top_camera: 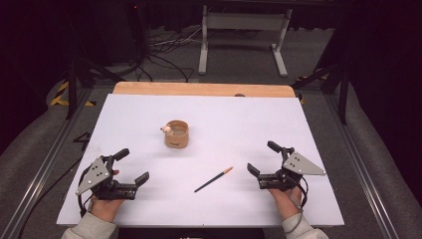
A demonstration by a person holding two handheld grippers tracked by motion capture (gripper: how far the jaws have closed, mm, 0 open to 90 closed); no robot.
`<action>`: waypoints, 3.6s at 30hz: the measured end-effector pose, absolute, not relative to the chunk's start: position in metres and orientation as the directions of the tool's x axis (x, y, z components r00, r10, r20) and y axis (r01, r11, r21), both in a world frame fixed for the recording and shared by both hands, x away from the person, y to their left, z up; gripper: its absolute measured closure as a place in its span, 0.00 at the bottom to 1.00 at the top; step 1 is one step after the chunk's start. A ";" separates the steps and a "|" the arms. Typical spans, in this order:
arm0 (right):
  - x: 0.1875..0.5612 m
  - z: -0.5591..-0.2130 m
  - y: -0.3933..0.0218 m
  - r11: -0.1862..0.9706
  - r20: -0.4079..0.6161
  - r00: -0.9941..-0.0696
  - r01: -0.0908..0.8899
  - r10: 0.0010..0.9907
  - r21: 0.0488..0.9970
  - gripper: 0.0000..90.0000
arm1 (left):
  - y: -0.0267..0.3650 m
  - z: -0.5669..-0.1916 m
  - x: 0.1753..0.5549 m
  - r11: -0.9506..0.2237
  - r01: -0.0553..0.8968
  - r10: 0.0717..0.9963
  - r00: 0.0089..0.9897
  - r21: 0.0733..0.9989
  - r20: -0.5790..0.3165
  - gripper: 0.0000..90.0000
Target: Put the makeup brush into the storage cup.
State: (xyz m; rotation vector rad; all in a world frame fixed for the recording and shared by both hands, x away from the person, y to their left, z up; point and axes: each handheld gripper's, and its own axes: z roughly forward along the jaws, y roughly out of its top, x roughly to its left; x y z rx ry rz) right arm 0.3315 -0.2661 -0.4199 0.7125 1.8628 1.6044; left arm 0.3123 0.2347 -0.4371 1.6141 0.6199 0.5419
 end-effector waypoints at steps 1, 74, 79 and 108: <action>0.332 -0.420 -0.266 0.136 -0.081 -0.693 0.025 0.716 0.990 0.00 | 0.235 -0.437 0.312 -0.092 0.089 0.671 0.741 0.992 -0.004 0.00; 0.366 -0.354 -0.178 0.573 -0.119 -0.898 0.164 0.423 0.803 0.03 | 0.239 -0.437 0.312 -0.086 0.131 0.664 0.747 0.988 -0.042 0.00; 0.373 -0.351 -0.167 0.669 -0.146 -0.912 0.166 0.384 0.724 0.03 | 0.239 -0.437 0.312 -0.085 0.132 0.664 0.746 0.988 -0.043 0.00; 0.394 -0.348 -0.118 0.925 -0.162 -0.967 0.128 0.196 0.357 0.04 | 0.240 -0.437 0.312 -0.094 0.132 0.650 0.759 0.987 -0.040 0.00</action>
